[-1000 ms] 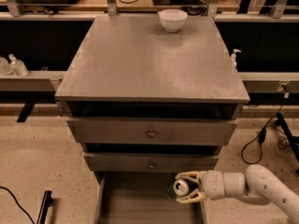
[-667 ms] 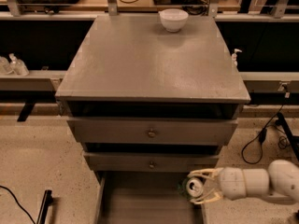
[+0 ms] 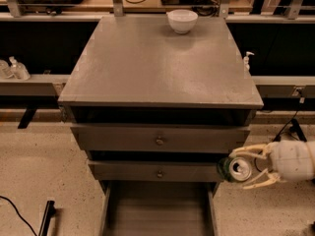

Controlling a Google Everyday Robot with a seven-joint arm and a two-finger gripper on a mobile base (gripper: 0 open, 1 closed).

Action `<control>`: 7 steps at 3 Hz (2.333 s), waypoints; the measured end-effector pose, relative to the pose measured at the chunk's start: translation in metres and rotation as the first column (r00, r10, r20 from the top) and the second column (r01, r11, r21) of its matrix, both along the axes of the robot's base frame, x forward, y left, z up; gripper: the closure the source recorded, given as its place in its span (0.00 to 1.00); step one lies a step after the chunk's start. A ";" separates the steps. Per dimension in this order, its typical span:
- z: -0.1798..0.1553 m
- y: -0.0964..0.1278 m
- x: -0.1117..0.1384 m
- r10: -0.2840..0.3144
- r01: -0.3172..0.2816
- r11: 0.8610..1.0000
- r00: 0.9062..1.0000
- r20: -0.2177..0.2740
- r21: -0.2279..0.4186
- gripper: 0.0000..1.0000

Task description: Pick green can from bottom drawer and place on counter

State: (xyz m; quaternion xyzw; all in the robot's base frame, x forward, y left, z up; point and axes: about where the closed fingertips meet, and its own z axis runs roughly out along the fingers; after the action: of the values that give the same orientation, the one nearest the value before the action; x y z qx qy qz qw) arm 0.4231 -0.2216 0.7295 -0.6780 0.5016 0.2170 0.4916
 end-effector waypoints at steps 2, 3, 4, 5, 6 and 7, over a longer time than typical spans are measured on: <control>0.081 -0.024 0.031 0.049 -0.048 0.998 0.999 -0.020 0.042 1.00; 0.081 -0.025 0.032 0.043 -0.042 0.998 0.999 -0.015 0.041 1.00; 0.091 -0.018 0.049 0.048 -0.048 0.998 0.999 -0.006 0.032 1.00; 0.115 0.004 0.085 0.044 -0.042 0.998 0.999 0.028 -0.053 1.00; 0.141 0.026 0.117 0.067 -0.058 0.991 0.995 0.071 -0.120 1.00; 0.162 0.030 0.141 0.080 -0.070 0.993 0.991 0.106 -0.096 1.00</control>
Offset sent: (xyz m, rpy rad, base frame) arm 0.0194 -0.0120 0.0481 0.0346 0.0473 0.0331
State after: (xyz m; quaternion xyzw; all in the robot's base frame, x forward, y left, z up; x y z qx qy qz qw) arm 0.5638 -0.1920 0.8919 -0.7293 0.4573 0.1743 0.4781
